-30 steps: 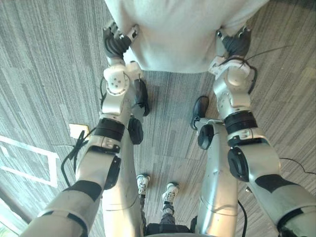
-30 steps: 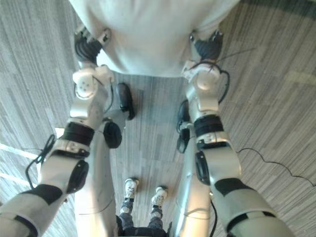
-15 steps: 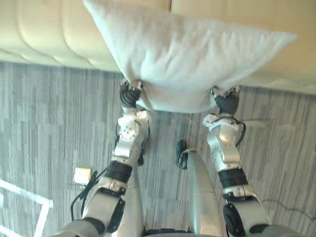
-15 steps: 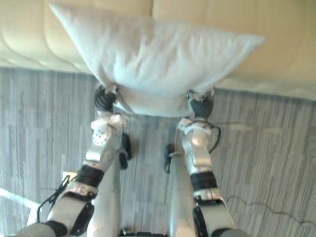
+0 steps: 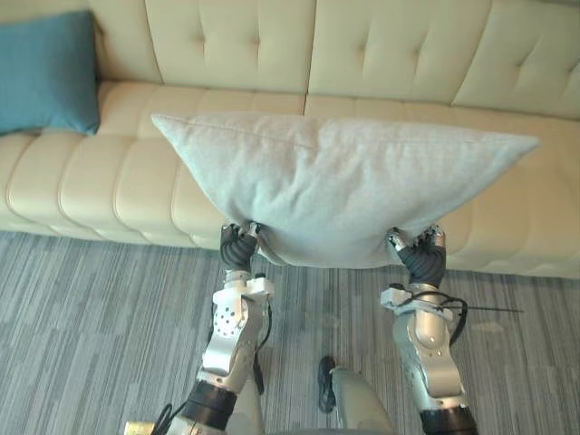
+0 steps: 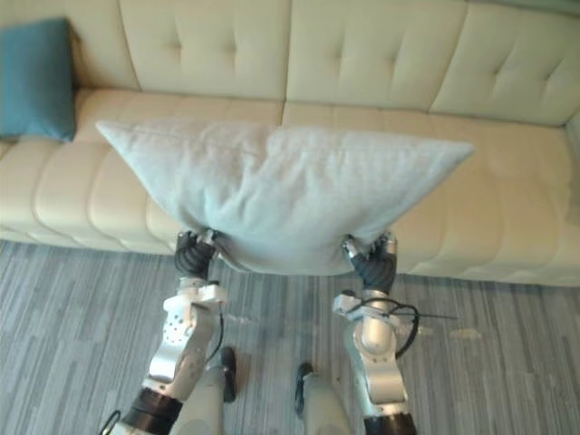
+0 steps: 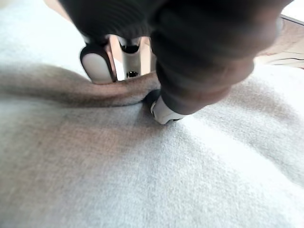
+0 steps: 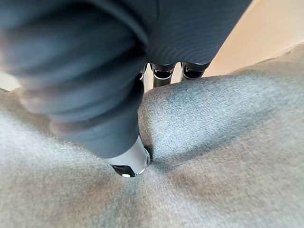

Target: Pick up cushions and gather them together orderly.

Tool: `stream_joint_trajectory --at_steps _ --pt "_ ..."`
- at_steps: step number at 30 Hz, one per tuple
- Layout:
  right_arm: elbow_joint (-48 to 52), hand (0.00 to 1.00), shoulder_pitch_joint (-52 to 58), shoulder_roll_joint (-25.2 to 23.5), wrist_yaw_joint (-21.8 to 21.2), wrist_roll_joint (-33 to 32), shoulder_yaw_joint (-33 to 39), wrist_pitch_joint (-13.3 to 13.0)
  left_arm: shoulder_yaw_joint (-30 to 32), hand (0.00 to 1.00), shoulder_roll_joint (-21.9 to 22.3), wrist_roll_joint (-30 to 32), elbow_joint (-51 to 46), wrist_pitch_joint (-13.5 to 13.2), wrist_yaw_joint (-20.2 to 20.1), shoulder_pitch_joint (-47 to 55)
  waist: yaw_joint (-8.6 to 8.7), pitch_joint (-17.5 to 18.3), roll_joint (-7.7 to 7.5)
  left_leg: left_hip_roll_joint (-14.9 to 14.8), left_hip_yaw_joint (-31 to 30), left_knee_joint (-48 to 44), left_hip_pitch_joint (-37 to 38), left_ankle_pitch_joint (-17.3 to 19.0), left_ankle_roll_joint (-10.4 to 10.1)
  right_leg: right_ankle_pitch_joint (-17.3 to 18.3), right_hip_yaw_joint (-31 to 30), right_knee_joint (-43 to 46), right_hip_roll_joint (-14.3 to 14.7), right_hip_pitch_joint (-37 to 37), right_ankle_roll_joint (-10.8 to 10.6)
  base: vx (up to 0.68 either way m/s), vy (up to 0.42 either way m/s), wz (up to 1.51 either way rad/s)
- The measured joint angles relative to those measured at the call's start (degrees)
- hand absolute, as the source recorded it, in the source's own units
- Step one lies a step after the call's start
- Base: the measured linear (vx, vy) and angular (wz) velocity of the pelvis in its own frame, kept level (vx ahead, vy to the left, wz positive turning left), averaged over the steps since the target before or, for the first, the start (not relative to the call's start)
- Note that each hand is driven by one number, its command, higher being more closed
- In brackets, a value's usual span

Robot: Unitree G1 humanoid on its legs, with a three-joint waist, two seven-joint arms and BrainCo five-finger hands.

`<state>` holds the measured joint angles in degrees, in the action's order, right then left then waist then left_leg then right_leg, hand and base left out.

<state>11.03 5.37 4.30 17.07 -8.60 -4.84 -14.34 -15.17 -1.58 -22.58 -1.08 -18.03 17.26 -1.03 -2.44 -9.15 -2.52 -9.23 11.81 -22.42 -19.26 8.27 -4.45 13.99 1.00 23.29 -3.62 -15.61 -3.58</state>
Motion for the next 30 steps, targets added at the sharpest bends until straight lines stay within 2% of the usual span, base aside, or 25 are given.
stream_joint_trajectory --at_steps 3,4,5,6,7,8,9,11,13,14,15,16,17,18,19,20,21,22,23,24,25,26,27,28,30 --pt "0.0 1.0 1.1 -0.4 -1.0 -0.1 0.0 0.0 -0.1 1.0 -0.1 0.0 0.0 -0.2 -0.8 1.8 -0.37 1.1 0.37 -0.7 1.1 -2.1 0.3 2.0 0.3 -0.6 -1.7 -1.1 0.5 0.8 -0.6 0.04 0.091 -0.33" --pt "-0.1 1.0 1.7 -0.7 -1.4 -0.3 0.0 0.0 -0.1 1.0 -0.2 0.0 0.0 -0.1 -1.0 2.8 -0.86 1.1 0.41 -1.3 2.0 -4.7 0.1 4.3 0.6 -0.6 -2.9 -0.1 0.7 0.8 -0.9 0.02 0.12 -0.43" --pt "-0.2 1.0 2.0 -0.8 -1.5 -0.3 0.0 0.0 -0.1 1.0 -0.2 0.0 0.0 0.0 -1.1 3.0 -0.81 1.1 0.46 -1.4 2.1 -5.1 0.1 4.9 0.7 -0.6 -3.0 0.6 0.7 0.6 -1.2 0.0 0.137 -0.47" --pt "-0.9 1.0 2.4 -1.0 -1.5 -0.3 0.0 0.0 -0.1 1.0 -0.2 0.0 0.0 0.5 -1.2 3.7 -0.82 1.0 0.48 -1.7 2.6 -6.9 0.3 7.0 1.2 -0.8 -3.4 7.2 0.7 -2.2 -4.1 -0.01 0.088 -0.2" --pt "-1.0 1.0 2.5 -1.0 -1.5 -0.3 0.0 0.1 -0.1 1.0 -0.2 0.0 0.0 0.6 -1.2 3.8 -0.82 1.0 0.5 -1.8 2.7 -7.2 0.4 7.4 1.2 -1.1 -3.4 9.1 0.7 -3.2 -4.8 -0.01 0.11 -0.2" --pt "-1.0 1.0 3.0 -1.4 -1.5 -0.3 0.0 0.2 -0.1 1.0 -0.5 0.0 0.0 1.1 -1.2 4.3 -0.78 1.0 0.52 -1.9 3.0 -8.8 0.9 8.4 1.8 -2.7 -3.8 17.3 0.3 -6.7 -7.7 0.03 0.108 -0.06" --pt "-1.3 1.0 3.6 -2.0 -1.7 -0.3 0.0 0.2 0.0 1.0 -0.7 0.0 0.0 1.5 -1.2 4.8 -0.46 1.0 0.53 -1.7 3.4 -9.0 2.6 9.1 2.2 -4.1 -4.2 22.4 -0.2 -8.6 -8.0 0.05 0.08 0.03" --pt "-1.3 1.0 4.2 -2.1 -2.4 -0.3 0.0 0.2 0.2 1.0 -0.7 0.0 -0.4 1.5 -1.2 5.3 -0.44 1.3 0.33 -1.3 3.4 -8.1 4.4 9.6 2.3 -2.4 -3.7 21.9 -0.3 -7.8 -6.3 0.11 -0.021 0.04" --pt "-1.3 1.0 4.0 -2.1 -3.6 -0.3 0.0 0.2 0.8 1.0 -0.7 0.0 -1.3 1.4 -1.2 5.4 -0.74 1.9 -0.07 -1.2 3.4 -6.8 5.1 9.7 2.2 0.7 -2.7 17.7 0.1 -8.0 -4.7 0.16 -0.136 -0.09" --pt "-1.3 1.0 4.0 -2.1 -3.9 -0.3 0.1 0.2 0.9 1.0 -0.6 0.0 -1.7 1.1 -1.2 5.4 -0.91 2.0 0.15 -1.4 3.1 -4.4 6.6 9.7 2.2 0.8 -2.4 11.4 2.0 -8.8 -3.3 0.14 -0.137 -0.12" --pt "-1.3 1.0 4.0 -2.0 -4.0 -0.3 0.1 0.2 0.9 1.0 -0.5 0.0 -1.7 1.0 -1.2 5.4 -0.9 2.2 0.3 -1.7 3.1 -3.7 7.0 9.7 2.2 0.2 -2.6 9.0 2.8 -9.1 -2.6 0.27 -0.248 -0.07" --pt "-1.3 1.0 4.0 -1.9 -4.0 -0.3 0.4 0.1 0.9 1.0 -0.4 0.0 -1.7 1.0 -1.3 5.0 -0.65 2.5 0.39 -1.9 2.9 -2.6 8.0 10.0 1.5 -2.9 -3.1 3.3 4.0 -10.0 -0.7 0.16 -0.141 0.04" --pt "-1.3 1.0 4.0 -1.8 -4.0 -0.4 0.5 0.1 0.9 1.0 -0.3 0.0 -1.7 1.0 -1.3 4.9 -0.48 2.6 0.4 -1.9 2.7 -2.4 8.3 10.1 1.3 -5.2 -3.2 2.6 4.2 -10.1 0.5 0.34 -0.281 0.18" --pt "-1.3 1.0 4.0 -1.5 -4.0 -0.4 1.1 0.2 0.6 1.0 0.5 0.0 -1.6 1.2 -1.3 4.8 0.06 3.3 1.43 -1.5 -0.2 -1.4 8.7 10.4 -0.3 -7.0 -2.0 1.8 5.1 -9.0 4.2 0.32 -0.205 0.11" --pt "-1.2 1.0 4.1 -1.3 -4.0 -0.5 2.4 0.2 -0.2 1.0 0.8 0.1 -1.6 1.4 -1.5 4.6 -0.43 3.6 1.92 -0.4 -3.9 3.3 11.2 7.4 -1.4 -6.9 -0.4 4.2 5.1 -9.1 5.6 0.32 -0.205 0.12" --pt "-1.1 1.0 4.4 -1.4 -4.0 -0.6 2.6 0.2 -0.6 1.0 0.9 0.1 -1.6 1.5 -1.6 4.6 -0.34 3.6 1.92 -0.2 -4.8 4.9 12.1 6.0 -2.1 -6.6 -0.3 5.0 5.0 -9.0 6.0 0.33 -0.243 0.15" --pt "0.1 1.0 6.0 -1.3 -4.0 -1.1 3.5 0.3 -1.4 1.0 1.4 0.1 -1.6 2.1 -2.0 4.8 -0.15 4.1 2.67 -0.4 -7.1 8.6 14.8 3.1 -3.0 -5.9 0.9 5.2 5.1 -7.4 6.5 0.33 -0.253 0.47" --pt "2.3 1.0 8.3 -1.3 -4.0 -1.5 4.2 0.2 -2.1 1.0 2.4 0.1 -1.6 2.2 -2.7 5.1 0.51 4.8 3.92 -1.6 -7.9 5.6 15.2 2.9 -3.1 -5.5 2.9 2.7 5.5 -4.2 6.7 0.39 -0.282 0.51" --pt "3.0 1.0 9.0 -1.3 -4.0 -1.5 4.3 0.2 -2.3 1.0 2.6 0.1 -1.6 2.2 -2.8 5.2 0.59 4.9 4.1 -2.0 -7.9 3.3 14.8 3.0 -3.3 -5.4 3.4 1.9 5.6 -3.2 7.0 0.31 -0.159 0.61" --pt "5.5 1.0 11.6 -1.4 -4.0 -1.6 4.5 0.2 -2.8 1.0 3.2 0.1 -1.6 2.1 -3.3 5.8 0.64 5.1 4.55 -3.3 -7.9 -8.2 12.6 2.3 -4.5 -5.0 4.5 0.0 6.3 0.3 7.1 0.25 -0.108 0.5" --pt "7.4 1.0 13.1 -1.3 -4.0 -1.6 4.5 0.1 -2.9 1.0 3.2 0.1 -1.6 2.0 -4.2 6.5 0.73 5.4 4.93 -4.7 -7.5 -18.5 9.6 1.1 -4.2 -5.0 4.9 -1.5 6.8 2.6 7.3 0.23 -0.082 0.47" --pt "8.0 1.0 13.4 -1.3 -4.0 -1.6 4.4 0.1 -2.9 1.0 3.2 0.1 -1.6 2.0 -4.3 6.7 0.73 5.5 5.03 -5.0 -7.2 -21.1 8.7 0.9 -3.8 -4.9 4.9 -1.9 6.9 3.1 7.3 0.19 -0.032 0.32" --pt "9.1 1.0 13.9 -1.3 -4.1 -1.6 4.3 -0.2 -2.9 1.0 3.0 0.0 -1.6 2.0 -4.6 7.0 0.68 5.6 4.91 -6.1 -5.4 -26.5 6.4 0.4 -2.4 -4.1 4.6 -3.3 7.1 4.5 8.7 0.17 -0.015 0.15" --pt "10.0 1.0 13.6 -0.9 -4.1 -1.6 4.3 -0.7 -2.9 1.0 3.2 0.0 -1.6 2.1 -5.2 8.0 0.29 6.1 5.57 -8.6 -1.4 -31.6 3.2 1.6 1.0 -2.3 4.0 -4.7 7.6 5.7 10.4 0.15 -0.002 0.09" --pt "10.0 1.0 13.6 -0.8 -4.1 -1.6 4.1 -0.6 -2.9 1.0 3.3 0.0 -1.6 2.3 -5.3 9.4 -0.35 6.3 5.94 -9.3 1.5 -30.4 1.8 3.4 3.1 -1.4 3.6 -4.7 7.4 6.4 11.0 0.1 0.072 -0.09"
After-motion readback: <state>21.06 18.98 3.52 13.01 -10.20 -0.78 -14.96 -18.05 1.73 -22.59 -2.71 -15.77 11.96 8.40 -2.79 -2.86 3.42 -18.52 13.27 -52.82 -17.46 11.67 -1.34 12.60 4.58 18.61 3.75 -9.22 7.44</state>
